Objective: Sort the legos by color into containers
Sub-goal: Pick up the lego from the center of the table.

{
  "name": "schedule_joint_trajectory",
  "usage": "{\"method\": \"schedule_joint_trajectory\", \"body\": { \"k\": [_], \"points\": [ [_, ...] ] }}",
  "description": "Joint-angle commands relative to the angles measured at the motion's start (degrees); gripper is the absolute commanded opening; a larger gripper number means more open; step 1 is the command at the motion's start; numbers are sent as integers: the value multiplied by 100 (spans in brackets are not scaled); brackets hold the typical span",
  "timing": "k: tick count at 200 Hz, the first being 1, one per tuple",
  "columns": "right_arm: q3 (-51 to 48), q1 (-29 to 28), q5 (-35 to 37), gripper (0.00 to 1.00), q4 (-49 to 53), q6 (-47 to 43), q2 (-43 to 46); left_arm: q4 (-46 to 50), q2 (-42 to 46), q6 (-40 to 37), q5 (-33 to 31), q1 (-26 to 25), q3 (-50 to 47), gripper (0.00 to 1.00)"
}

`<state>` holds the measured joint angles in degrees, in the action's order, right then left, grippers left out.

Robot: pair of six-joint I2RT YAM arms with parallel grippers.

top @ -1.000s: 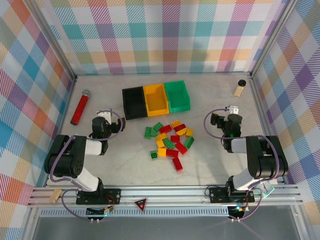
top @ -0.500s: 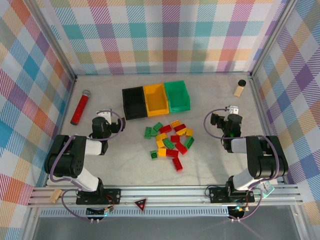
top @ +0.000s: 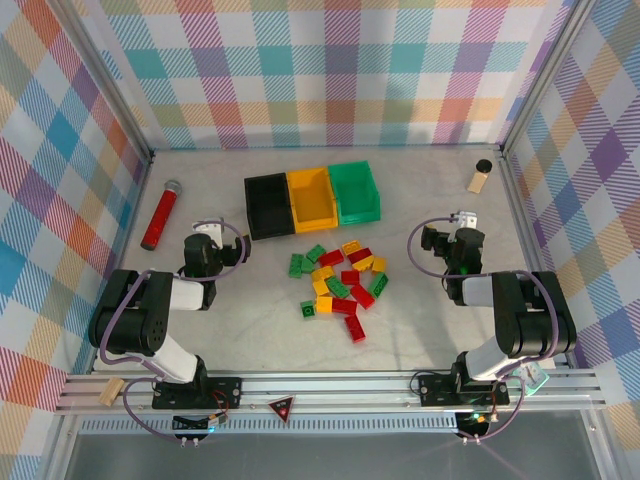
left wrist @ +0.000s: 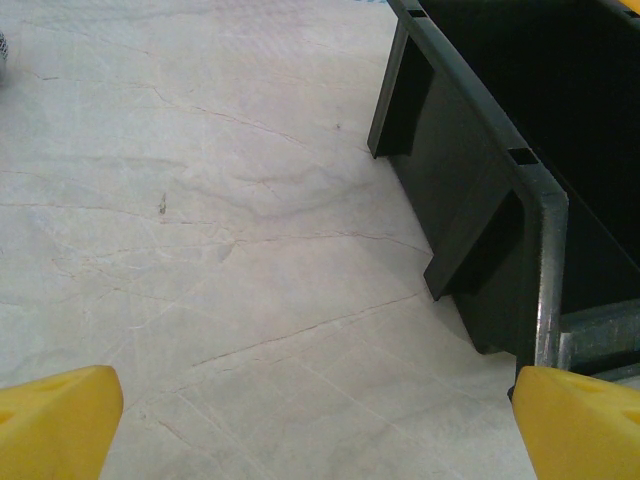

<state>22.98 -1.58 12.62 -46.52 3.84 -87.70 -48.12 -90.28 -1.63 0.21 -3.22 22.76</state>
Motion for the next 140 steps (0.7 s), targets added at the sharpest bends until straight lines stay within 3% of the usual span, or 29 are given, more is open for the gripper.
{"method": "schedule_joint_trajectory", "body": {
  "k": [1,116,140],
  "points": [
    [-48,-50,30,99,-182,47,62,-66,-16,-108,93,70,101,100],
    [-160,-46,-76,99,-304,2,156,7,109,-101,62,66,97,100],
    [-321,-49,-179,99,-548,-41,226,982,539,-95,129,67,394,100]
  ]
}}
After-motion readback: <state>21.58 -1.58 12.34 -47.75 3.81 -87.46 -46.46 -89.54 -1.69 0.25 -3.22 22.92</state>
